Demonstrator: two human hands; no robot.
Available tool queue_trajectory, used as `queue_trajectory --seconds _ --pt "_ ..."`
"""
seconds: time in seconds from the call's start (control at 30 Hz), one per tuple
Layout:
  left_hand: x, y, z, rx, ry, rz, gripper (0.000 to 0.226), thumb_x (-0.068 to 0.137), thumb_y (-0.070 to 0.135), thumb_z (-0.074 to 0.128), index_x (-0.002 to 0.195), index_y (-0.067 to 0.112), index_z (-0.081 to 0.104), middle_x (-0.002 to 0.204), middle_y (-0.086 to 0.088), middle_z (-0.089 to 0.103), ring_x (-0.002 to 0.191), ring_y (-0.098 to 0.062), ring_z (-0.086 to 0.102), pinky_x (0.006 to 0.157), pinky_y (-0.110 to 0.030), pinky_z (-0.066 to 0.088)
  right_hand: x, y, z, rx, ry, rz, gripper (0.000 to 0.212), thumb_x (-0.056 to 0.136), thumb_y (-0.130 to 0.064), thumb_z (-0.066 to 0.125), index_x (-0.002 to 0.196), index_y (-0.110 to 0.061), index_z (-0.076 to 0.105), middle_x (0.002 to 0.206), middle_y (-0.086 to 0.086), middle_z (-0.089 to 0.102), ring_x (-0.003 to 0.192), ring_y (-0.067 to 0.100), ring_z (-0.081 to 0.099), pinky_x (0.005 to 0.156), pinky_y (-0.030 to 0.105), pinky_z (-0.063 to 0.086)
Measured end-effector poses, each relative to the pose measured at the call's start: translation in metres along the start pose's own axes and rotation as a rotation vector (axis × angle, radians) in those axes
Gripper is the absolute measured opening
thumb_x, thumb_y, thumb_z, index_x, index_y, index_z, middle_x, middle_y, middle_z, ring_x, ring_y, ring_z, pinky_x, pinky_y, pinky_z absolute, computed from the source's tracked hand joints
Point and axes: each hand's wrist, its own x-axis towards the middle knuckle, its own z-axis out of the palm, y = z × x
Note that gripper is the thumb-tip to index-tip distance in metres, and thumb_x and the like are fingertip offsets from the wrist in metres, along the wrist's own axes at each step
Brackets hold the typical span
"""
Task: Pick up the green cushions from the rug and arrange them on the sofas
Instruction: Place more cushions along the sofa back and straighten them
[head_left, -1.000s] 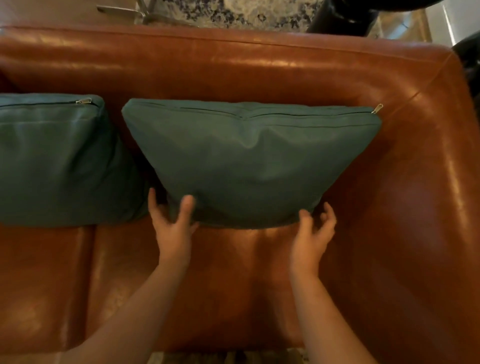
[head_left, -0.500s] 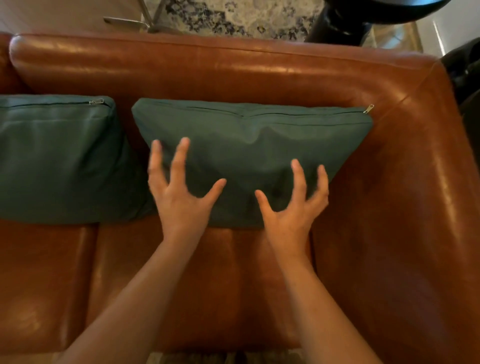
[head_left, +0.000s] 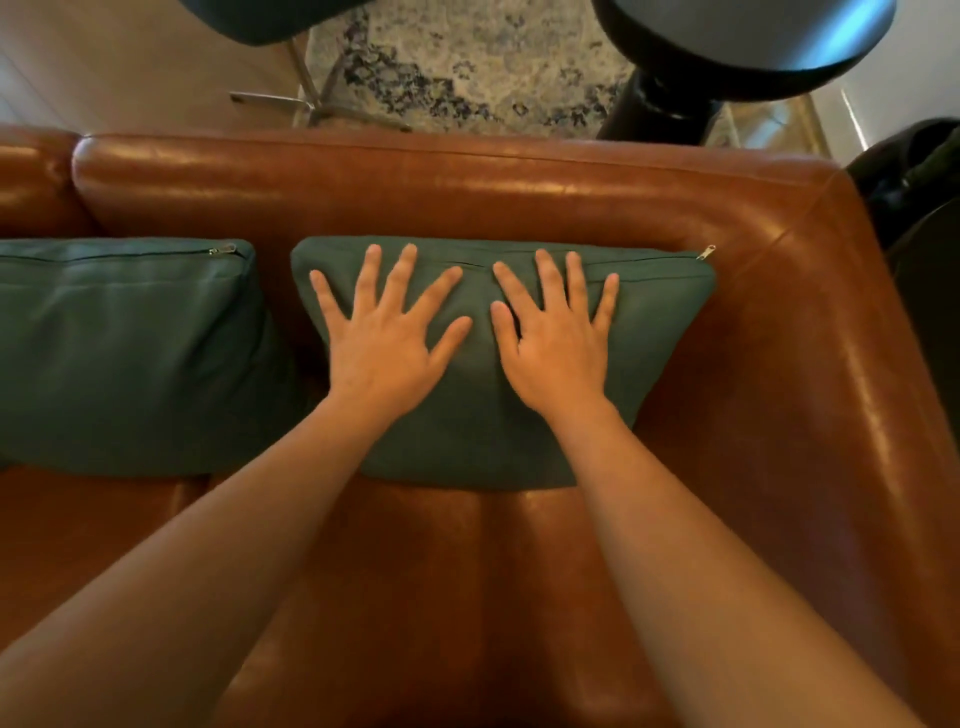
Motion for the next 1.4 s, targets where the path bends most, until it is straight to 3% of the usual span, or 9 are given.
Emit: queue_trajectory --seconds 0.3,0.47,0.6,0.67,0.87,0.97,1.13,1.3,1.4 --pt "-0.002 -0.044 0.0 0.036 -0.013 -0.039 0.068 0.103 0.073 0.01 0.165 0.044 0.015 0.174 -0.004 0.016 0.161 -0.027 0.006 0.123 -0.069 -0.004 -0.002 0.102 -0.017 -0.189 -0.054 0.083 0.058 0.113 -0.056 0.026 0.167 -0.039 0.038 0.176 0.005 0.032 0.166 0.033 0.015 0.129 0.069 -0.001" --pt "-0.003 -0.036 -0.011 -0.117 0.059 -0.095 0.067 0.102 0.071 0.036 0.16 0.039 0.033 0.172 -0.012 0.008 0.16 -0.032 0.003 0.126 -0.063 0.001 0.0 0.112 -0.03 -0.08 -0.007 0.211 0.063 0.111 -0.06 0.033 0.169 -0.035 0.033 0.18 0.009 0.012 0.166 0.038 0.002 0.129 0.067 0.001" --pt "-0.01 -0.032 -0.021 -0.665 0.159 -0.515 0.088 0.091 0.062 0.069 0.162 0.044 0.021 0.169 -0.007 0.007 0.155 -0.032 0.014 0.126 -0.047 0.021 -0.016 0.109 -0.028 0.439 0.26 0.603 0.086 0.102 -0.062 0.056 0.17 -0.02 0.027 0.174 0.016 0.024 0.16 0.036 0.024 0.13 0.047 0.023" --pt "-0.01 -0.03 -0.019 -0.936 0.087 -0.683 0.104 0.088 0.061 0.074 0.165 0.045 0.006 0.169 -0.003 0.021 0.151 -0.029 0.031 0.12 -0.045 0.033 -0.021 0.1 -0.021 0.772 0.167 0.834 0.088 0.1 -0.065 0.057 0.17 -0.019 0.028 0.162 0.004 0.044 0.149 0.024 0.043 0.123 0.038 0.036" --pt "-0.011 -0.043 -0.008 -1.169 0.084 -0.819 0.111 0.08 0.072 0.073 0.164 0.047 0.004 0.163 0.003 0.041 0.142 -0.023 0.048 0.115 -0.044 0.043 -0.034 0.094 -0.009 1.074 0.105 0.952 0.074 0.109 -0.056 0.052 0.17 -0.026 0.023 0.153 -0.005 0.051 0.14 0.018 0.051 0.11 0.033 0.042" --pt "-0.016 -0.041 -0.005 -1.142 -0.015 -0.775 0.106 0.084 0.067 0.074 0.165 0.038 0.014 0.158 0.004 0.045 0.138 -0.022 0.05 0.106 -0.037 0.045 -0.04 0.094 -0.008 1.086 0.025 0.904 0.07 0.108 -0.056 0.056 0.167 -0.03 0.031 0.143 -0.011 0.055 0.133 0.016 0.055 0.116 0.04 0.045" --pt "-0.031 -0.04 -0.019 -1.055 -0.054 -0.787 0.113 0.083 0.067 0.075 0.166 0.04 0.002 0.166 0.0 0.038 0.145 -0.026 0.046 0.118 -0.049 0.041 -0.044 0.091 -0.031 0.956 0.041 0.922 0.082 0.104 -0.051 0.065 0.171 -0.025 0.024 0.169 0.002 0.039 0.154 0.026 0.041 0.126 0.048 0.038" --pt "-0.057 -0.028 -0.047 -0.881 -0.205 -0.596 0.114 0.079 0.068 0.076 0.163 0.046 0.002 0.165 0.001 0.038 0.145 -0.023 0.046 0.118 -0.05 0.041 -0.056 0.061 -0.066 0.788 -0.035 0.86 0.087 0.104 -0.034 0.071 0.171 -0.015 0.02 0.171 0.013 0.029 0.156 0.032 0.036 0.125 0.041 0.035" --pt "-0.073 -0.01 -0.072 -0.696 -0.329 -0.49 0.097 0.09 0.058 0.073 0.166 0.033 0.018 0.169 -0.008 0.023 0.153 -0.027 0.033 0.122 -0.042 0.031 -0.063 0.038 -0.089 0.763 -0.145 0.779 0.086 0.103 -0.027 0.071 0.172 -0.014 0.02 0.17 0.015 0.031 0.156 0.032 0.037 0.128 0.04 0.032"
